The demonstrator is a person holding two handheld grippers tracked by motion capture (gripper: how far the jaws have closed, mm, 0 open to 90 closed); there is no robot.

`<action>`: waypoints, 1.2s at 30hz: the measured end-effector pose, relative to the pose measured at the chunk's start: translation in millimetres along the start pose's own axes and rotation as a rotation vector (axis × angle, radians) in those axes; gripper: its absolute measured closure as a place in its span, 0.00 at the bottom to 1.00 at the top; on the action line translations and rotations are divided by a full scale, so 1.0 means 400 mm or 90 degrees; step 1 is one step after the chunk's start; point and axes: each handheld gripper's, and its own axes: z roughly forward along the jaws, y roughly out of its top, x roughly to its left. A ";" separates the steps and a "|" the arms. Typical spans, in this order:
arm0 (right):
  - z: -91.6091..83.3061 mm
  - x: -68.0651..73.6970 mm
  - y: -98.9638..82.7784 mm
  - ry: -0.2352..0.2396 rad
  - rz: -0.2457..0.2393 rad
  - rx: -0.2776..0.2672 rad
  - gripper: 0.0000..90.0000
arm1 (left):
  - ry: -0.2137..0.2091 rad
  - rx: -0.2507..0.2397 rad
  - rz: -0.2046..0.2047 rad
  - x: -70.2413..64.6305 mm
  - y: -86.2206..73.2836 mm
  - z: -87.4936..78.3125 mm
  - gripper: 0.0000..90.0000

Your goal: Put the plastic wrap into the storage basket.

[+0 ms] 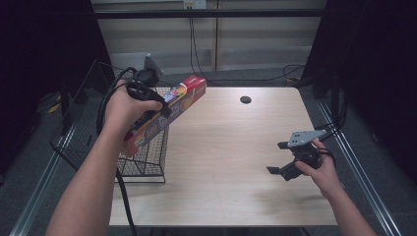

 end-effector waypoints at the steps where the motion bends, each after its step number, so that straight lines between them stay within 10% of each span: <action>1: 0.000 -0.001 -0.001 0.000 -0.002 -0.001 0.01 | 0.003 0.001 -0.007 0.005 -0.001 -0.003 0.49; 36: 0.006 -0.004 -0.008 -0.004 -0.006 -0.002 0.01 | 0.073 -0.030 -0.137 0.128 -0.041 -0.088 0.49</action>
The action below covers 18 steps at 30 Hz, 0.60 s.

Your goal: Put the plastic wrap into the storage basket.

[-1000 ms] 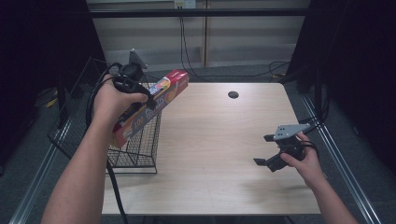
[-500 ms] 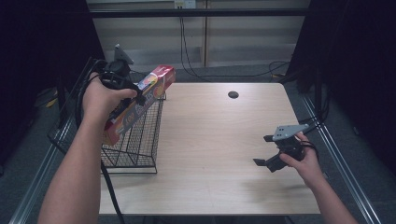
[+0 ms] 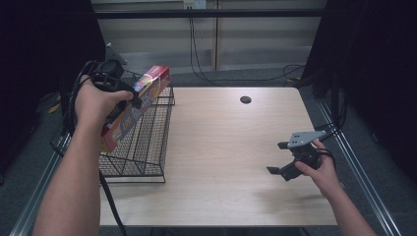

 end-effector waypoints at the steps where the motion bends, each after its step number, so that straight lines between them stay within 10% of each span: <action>1: 0.001 0.000 0.000 0.001 0.000 0.001 0.01 | -0.002 0.000 -0.006 0.005 -0.001 -0.003 0.49; 18: -0.004 0.000 -0.001 -0.003 0.001 -0.006 0.01 | 0.044 -0.015 -0.067 0.066 -0.013 -0.028 0.49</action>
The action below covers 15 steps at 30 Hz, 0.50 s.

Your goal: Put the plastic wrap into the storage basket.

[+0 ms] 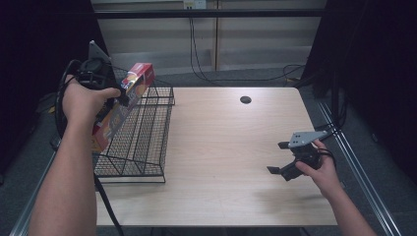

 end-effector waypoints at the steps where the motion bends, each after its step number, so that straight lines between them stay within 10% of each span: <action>1: -0.001 -0.001 0.000 0.001 0.001 -0.001 0.01 | 0.004 0.002 -0.004 0.004 -0.001 0.000 0.49; 15: -0.001 -0.003 -0.002 0.000 0.003 -0.002 0.01 | 0.046 -0.015 -0.060 0.061 -0.018 0.006 0.49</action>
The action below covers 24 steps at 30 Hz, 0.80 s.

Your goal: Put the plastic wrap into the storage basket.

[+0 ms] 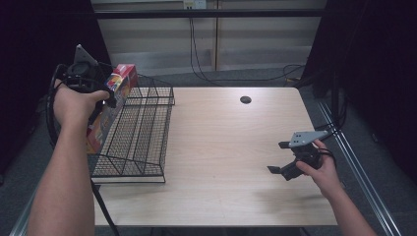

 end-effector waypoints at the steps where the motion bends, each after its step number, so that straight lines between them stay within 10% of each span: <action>1: 0.000 0.000 0.000 0.001 -0.001 0.000 0.01 | 0.003 -0.001 -0.006 0.007 -0.001 0.000 0.49; 24: 0.000 -0.006 -0.004 -0.002 0.004 -0.006 0.01 | 0.037 0.009 -0.067 0.046 -0.023 0.046 0.49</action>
